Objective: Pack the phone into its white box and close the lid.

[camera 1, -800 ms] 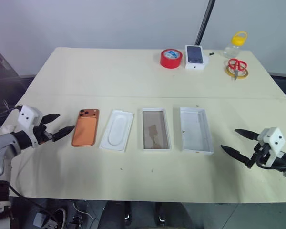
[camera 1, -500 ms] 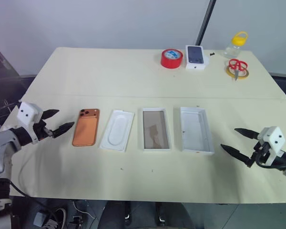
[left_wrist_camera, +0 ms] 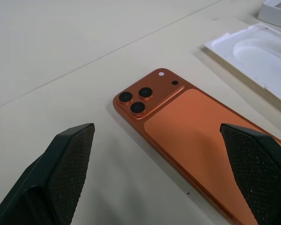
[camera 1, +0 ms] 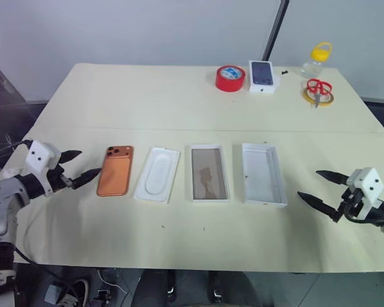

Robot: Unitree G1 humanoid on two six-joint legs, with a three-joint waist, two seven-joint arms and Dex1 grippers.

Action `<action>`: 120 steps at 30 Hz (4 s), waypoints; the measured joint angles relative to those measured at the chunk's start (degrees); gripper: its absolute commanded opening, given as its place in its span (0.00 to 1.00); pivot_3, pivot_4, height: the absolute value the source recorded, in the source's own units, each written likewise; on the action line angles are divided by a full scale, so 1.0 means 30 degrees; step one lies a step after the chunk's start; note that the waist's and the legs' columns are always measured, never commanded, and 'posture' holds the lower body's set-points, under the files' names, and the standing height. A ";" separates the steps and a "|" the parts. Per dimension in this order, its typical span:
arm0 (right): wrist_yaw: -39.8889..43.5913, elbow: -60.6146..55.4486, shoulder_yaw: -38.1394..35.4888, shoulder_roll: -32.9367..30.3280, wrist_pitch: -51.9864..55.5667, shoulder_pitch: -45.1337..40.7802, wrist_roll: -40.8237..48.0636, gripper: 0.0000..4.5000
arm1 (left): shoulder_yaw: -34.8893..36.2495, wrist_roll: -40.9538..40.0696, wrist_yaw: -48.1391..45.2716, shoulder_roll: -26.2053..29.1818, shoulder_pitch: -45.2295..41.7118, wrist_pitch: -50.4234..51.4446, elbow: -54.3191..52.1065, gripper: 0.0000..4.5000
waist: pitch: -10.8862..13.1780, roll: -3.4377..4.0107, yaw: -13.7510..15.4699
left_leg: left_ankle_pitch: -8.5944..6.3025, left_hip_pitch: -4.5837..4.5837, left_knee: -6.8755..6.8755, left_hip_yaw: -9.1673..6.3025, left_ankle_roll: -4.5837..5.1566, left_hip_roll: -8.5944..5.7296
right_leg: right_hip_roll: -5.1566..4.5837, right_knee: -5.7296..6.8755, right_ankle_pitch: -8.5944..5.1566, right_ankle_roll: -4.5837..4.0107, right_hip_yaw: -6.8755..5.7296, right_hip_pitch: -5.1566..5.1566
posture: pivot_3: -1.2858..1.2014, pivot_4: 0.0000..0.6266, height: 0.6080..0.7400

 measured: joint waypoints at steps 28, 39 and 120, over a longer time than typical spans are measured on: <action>-0.1541 -0.6371 0.6133 0.2395 0.3998 -0.4711 0.0997 0.99 | -0.3708 -0.4910 0.6230 -0.3265 -0.4441 1.9951 -0.7041 1.00 | 0.0007 -0.0023 0.0147 | 0.0025 -0.0021 0.0286 -0.0029 0.0109 0.0007 | 0.0055 0.0072 0.0001 0.0032 -0.0030 0.0120 | 0.52 0.24 0.96; -0.2124 -0.6400 0.6655 0.2624 0.3735 -0.4729 0.0372 0.99 | -0.4451 -0.5110 0.7924 -0.5276 -0.6559 2.3749 -0.6682 1.00 | 0.0000 -0.0016 0.0177 | 0.0025 -0.0013 0.0287 -0.0035 0.0109 0.0001 | 0.0056 0.0074 0.0002 0.0034 -0.0032 0.0137 | 0.52 0.24 0.96; -0.2270 -0.7083 0.6910 0.1833 0.5435 -0.4178 -0.2001 0.86 | -0.3745 -0.4229 1.1369 -1.2802 -1.0216 2.0244 -0.0972 0.00 | 0.0019 -0.0055 0.0129 | 0.0041 -0.0042 0.0130 -0.0051 0.0075 -0.0011 | 0.0060 0.0015 0.0034 0.0088 -0.0037 0.0041 | 0.52 0.24 0.96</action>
